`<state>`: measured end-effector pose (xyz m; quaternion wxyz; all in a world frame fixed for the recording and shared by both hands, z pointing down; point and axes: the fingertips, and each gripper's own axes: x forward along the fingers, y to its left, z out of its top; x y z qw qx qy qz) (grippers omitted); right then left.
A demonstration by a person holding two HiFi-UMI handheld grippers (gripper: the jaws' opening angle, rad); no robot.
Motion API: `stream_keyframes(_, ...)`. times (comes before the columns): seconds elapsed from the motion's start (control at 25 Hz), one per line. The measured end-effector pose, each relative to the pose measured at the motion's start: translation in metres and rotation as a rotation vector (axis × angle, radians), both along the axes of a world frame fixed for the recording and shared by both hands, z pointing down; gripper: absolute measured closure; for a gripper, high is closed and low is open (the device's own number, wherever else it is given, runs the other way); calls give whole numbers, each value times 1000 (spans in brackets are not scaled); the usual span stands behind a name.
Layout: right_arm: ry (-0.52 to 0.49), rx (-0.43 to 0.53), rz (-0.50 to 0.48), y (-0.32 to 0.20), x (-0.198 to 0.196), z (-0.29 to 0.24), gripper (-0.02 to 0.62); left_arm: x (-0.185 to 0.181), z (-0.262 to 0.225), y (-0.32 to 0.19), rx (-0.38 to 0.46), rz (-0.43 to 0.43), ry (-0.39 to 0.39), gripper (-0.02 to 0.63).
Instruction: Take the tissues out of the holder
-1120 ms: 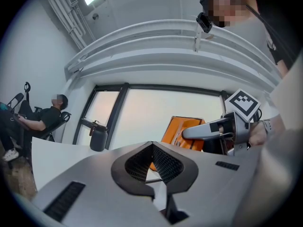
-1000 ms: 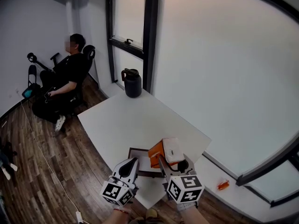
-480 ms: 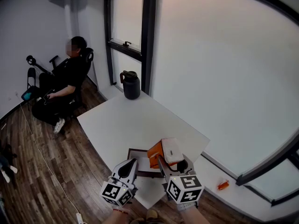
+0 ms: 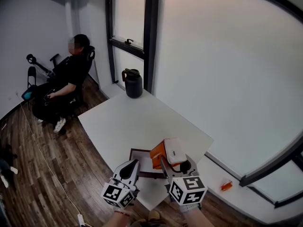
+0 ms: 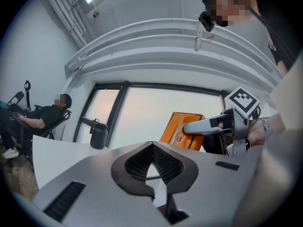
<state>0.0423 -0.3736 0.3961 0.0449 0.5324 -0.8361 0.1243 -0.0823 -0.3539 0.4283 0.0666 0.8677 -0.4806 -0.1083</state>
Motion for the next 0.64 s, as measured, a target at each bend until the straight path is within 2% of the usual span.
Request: stream_keyframes(0.64,1,-10,-1,-7,-1,8,319,-3,-2,-6,-2,-6,11,601)
